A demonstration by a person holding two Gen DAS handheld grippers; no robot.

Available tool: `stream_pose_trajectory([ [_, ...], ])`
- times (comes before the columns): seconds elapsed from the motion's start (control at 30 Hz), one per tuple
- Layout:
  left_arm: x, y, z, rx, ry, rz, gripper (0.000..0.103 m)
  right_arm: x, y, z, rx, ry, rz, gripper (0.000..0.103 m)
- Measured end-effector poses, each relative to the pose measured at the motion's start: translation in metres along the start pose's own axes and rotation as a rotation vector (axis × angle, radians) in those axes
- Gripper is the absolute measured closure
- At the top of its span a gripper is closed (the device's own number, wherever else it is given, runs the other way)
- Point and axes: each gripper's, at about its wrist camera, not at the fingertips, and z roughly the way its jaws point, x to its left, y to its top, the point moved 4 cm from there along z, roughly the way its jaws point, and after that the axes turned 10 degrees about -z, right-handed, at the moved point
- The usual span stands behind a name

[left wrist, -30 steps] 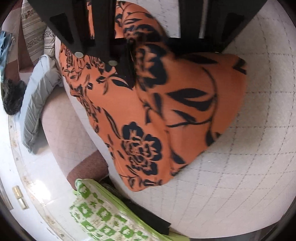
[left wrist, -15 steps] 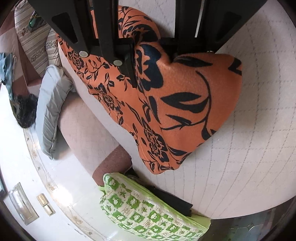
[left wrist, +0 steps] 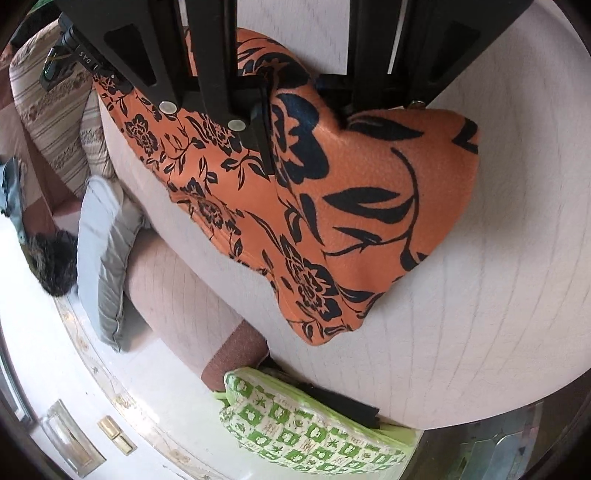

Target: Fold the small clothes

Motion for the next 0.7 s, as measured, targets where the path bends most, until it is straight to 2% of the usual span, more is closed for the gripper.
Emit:
stream_pose_trajectory([
  [0.1, 0.007, -0.028, -0.011, 0.007, 0.036, -0.018, 0.088, -0.008, -0.016, -0.013, 0.031, -0.023, 0.009, 0.083],
  [0.23, 0.017, -0.046, -0.022, -0.011, 0.108, -0.007, 0.089, -0.025, -0.026, -0.018, 0.079, -0.025, 0.055, 0.082],
  [0.3, 0.023, -0.043, -0.018, 0.014, 0.128, -0.021, 0.086, -0.037, -0.033, -0.014, 0.146, -0.011, 0.118, 0.076],
  [0.37, 0.03, -0.036, -0.018, 0.02, 0.112, -0.077, 0.083, -0.048, -0.036, -0.014, 0.186, 0.03, 0.209, 0.064],
  [0.4, 0.034, -0.033, -0.018, 0.025, 0.105, -0.102, 0.076, -0.052, -0.037, -0.02, 0.203, 0.049, 0.246, 0.06],
  [0.43, 0.037, -0.032, -0.018, 0.028, 0.11, -0.115, 0.06, -0.054, -0.037, -0.025, 0.211, 0.044, 0.249, 0.047],
  [0.47, 0.039, -0.031, -0.017, 0.031, 0.115, -0.134, 0.054, -0.056, -0.036, -0.034, 0.211, 0.03, 0.236, 0.041],
  [0.6, 0.037, -0.029, -0.015, 0.045, 0.057, -0.17, 0.032, -0.054, -0.036, -0.076, 0.189, 0.019, 0.131, 0.041],
  [0.7, 0.031, -0.027, -0.009, 0.043, 0.041, -0.193, 0.025, -0.042, -0.038, -0.098, 0.137, 0.032, 0.043, 0.041],
])
